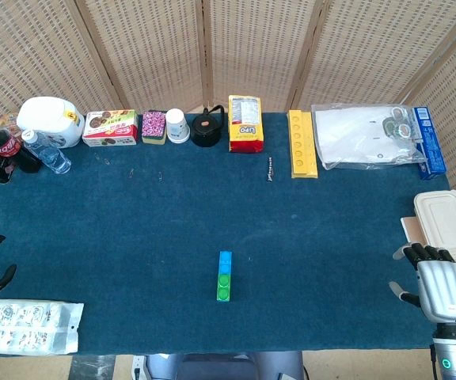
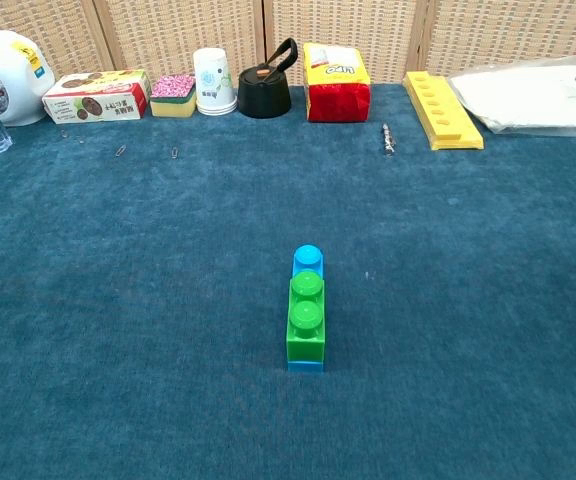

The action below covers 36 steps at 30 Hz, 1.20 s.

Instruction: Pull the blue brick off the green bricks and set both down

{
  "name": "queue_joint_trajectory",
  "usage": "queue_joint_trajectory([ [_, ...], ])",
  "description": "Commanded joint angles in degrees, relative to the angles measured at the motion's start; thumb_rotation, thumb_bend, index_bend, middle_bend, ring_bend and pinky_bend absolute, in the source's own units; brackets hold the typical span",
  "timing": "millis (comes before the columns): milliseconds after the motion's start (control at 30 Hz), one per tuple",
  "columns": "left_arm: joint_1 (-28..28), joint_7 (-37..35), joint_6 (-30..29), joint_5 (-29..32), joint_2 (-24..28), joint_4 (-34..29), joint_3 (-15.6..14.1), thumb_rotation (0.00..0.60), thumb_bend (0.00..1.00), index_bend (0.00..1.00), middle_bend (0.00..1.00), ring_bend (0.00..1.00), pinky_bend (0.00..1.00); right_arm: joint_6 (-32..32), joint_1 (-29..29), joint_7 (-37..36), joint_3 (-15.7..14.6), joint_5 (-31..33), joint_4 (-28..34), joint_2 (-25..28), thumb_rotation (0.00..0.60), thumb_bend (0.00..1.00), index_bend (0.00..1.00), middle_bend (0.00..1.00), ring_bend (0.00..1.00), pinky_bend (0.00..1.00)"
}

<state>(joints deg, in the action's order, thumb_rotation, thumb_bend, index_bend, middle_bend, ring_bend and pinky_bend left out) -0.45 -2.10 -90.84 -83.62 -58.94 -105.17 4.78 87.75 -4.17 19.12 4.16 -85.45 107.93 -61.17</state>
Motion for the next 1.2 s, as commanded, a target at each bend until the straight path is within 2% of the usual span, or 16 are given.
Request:
queue_joint_trajectory([
  [33, 0.0, -0.1, 0.2, 0.0, -0.1, 0.2, -0.1, 0.567, 0.31, 0.38, 0.43, 0.34, 0.36, -0.2, -0.1, 0.2, 0.1, 0.0, 0.1, -0.2, 0.600, 0.16, 0.45, 0.40, 0.41, 0.35],
  [600, 0.7, -1.1, -1.1, -0.5, 1.2, 0.6, -0.1, 0.562, 0.31, 0.38, 0.43, 0.34, 0.36, -2.2, -1.2, -1.1, 0.2, -0.2, -0.5, -1.1, 0.600, 0.16, 0.45, 0.41, 0.41, 0.37],
  [767, 0.7, -1.2, -1.2, -0.7, 2.0, 0.2, 0.0, 0.560, 0.30, 0.38, 0.43, 0.34, 0.36, -4.9, -3.1, -4.2, 0.4, -1.3, -0.8, -1.0, 0.600, 0.17, 0.44, 0.41, 0.41, 0.39],
  [967, 0.5, -0.6, -1.0, -1.1, 2.9, -0.5, 0.1, 0.558, 0.30, 0.38, 0.43, 0.34, 0.36, -11.1, -9.1, -13.7, 1.4, -6.6, -1.3, -0.9, 0.600, 0.17, 0.41, 0.40, 0.41, 0.41],
  [1200, 0.1, 1.5, -0.6, -1.5, 4.3, -2.2, 0.1, 0.559, 0.30, 0.38, 0.43, 0.34, 0.36, -20.0, -20.1, -23.5, 3.2, -15.3, -4.0, -2.4, 0.600, 0.17, 0.38, 0.41, 0.41, 0.41],
])
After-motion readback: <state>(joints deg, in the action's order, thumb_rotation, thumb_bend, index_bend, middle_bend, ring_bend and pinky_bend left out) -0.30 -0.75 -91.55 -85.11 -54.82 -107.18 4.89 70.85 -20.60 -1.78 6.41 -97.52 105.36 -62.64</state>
